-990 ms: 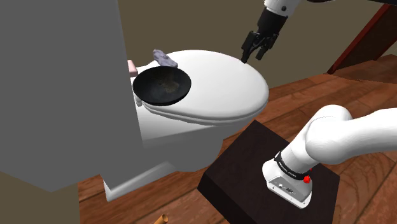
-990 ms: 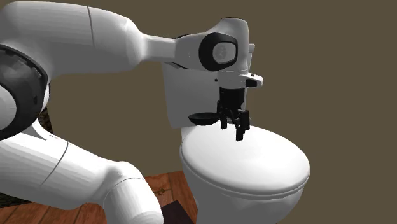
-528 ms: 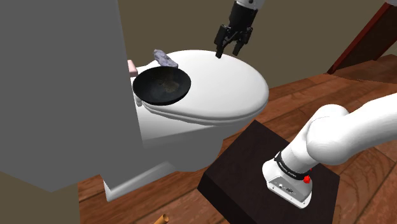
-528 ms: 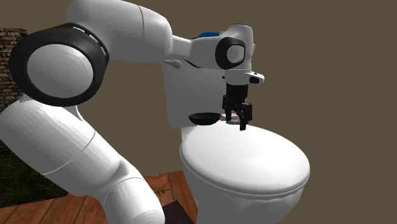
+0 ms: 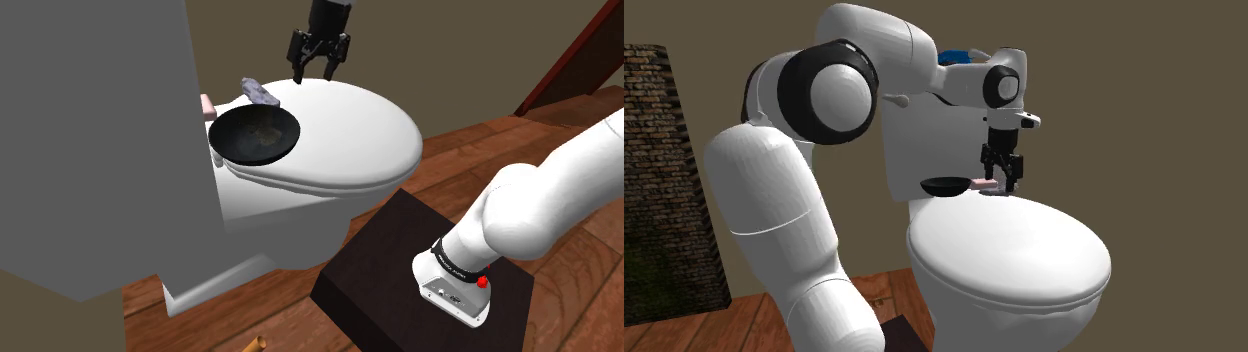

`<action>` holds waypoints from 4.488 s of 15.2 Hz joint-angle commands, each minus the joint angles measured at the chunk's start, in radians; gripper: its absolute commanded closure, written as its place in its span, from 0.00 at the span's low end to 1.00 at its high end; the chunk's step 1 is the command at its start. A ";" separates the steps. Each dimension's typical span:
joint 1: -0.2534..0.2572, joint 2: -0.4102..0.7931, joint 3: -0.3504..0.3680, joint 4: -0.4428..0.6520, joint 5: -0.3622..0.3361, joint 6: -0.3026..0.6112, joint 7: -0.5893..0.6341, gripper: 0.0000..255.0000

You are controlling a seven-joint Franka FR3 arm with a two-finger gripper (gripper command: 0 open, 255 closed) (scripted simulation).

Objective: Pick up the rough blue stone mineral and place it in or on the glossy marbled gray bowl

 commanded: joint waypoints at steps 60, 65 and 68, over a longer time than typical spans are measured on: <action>0.094 0.249 0.077 0.075 -0.133 0.332 0.156 1.00; 0.094 0.249 0.077 0.075 -0.133 0.332 0.156 1.00; 0.094 0.249 0.077 0.075 -0.133 0.332 0.156 1.00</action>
